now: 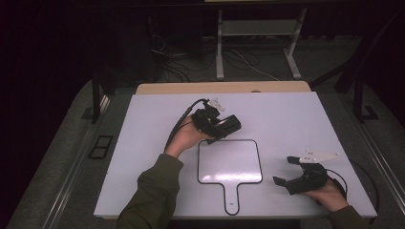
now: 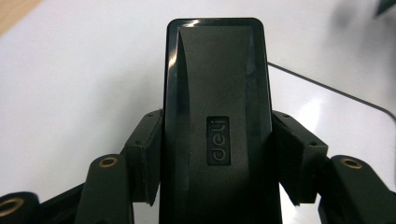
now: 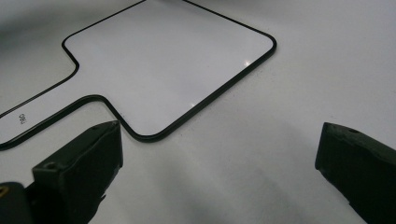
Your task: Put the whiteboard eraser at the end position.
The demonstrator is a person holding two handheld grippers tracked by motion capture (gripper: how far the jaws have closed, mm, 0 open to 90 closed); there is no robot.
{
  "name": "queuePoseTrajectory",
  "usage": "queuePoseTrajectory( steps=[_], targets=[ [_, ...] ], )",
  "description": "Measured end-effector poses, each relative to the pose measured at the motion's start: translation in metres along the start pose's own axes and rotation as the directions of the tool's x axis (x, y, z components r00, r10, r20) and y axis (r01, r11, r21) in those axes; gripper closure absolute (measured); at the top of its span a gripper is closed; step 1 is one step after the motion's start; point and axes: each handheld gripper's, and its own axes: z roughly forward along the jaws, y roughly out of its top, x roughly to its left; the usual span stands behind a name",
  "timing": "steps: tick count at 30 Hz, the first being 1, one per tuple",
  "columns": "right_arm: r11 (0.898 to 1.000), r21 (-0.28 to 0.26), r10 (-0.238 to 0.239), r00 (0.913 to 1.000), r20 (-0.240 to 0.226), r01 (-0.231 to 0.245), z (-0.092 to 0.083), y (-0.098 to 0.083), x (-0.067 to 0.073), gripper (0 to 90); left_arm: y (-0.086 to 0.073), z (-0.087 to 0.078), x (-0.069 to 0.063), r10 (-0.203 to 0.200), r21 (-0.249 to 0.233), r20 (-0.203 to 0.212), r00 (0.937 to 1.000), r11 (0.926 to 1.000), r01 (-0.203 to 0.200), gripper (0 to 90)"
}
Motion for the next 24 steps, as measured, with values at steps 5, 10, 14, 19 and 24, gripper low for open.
queuePoseTrajectory(
  steps=[5,10,14,19,24],
  targets=[
    [1.000,-0.005,0.002,1.0000,0.001,-0.002,0.000,0.000,-0.001,0.0,0.005,0.006,0.016,-0.037,0.010,-0.027,0.9989,0.9993,0.037,39.7],
    [1.000,-0.006,0.006,1.0000,-0.002,-0.006,0.000,0.000,-0.001,0.0,0.012,0.012,0.034,-0.034,0.042,-0.057,0.9978,0.9984,0.037,39.6],
    [1.000,-0.005,0.009,0.9999,-0.010,-0.009,0.001,0.000,0.000,0.0,0.015,0.021,0.043,-0.071,0.016,-0.070,0.9950,0.9972,0.073,39.6],
    [1.000,-0.003,0.012,0.9999,-0.011,-0.012,0.001,-0.001,0.000,0.0,0.017,0.031,0.054,-0.067,0.045,-0.075,0.9949,0.9965,0.070,39.6],
    [1.000,-0.008,0.008,0.9999,-0.013,-0.008,0.001,-0.001,0.000,0.0,0.019,0.047,0.061,-0.069,0.073,-0.085,0.9940,0.9945,0.075,39.6]
  ],
)
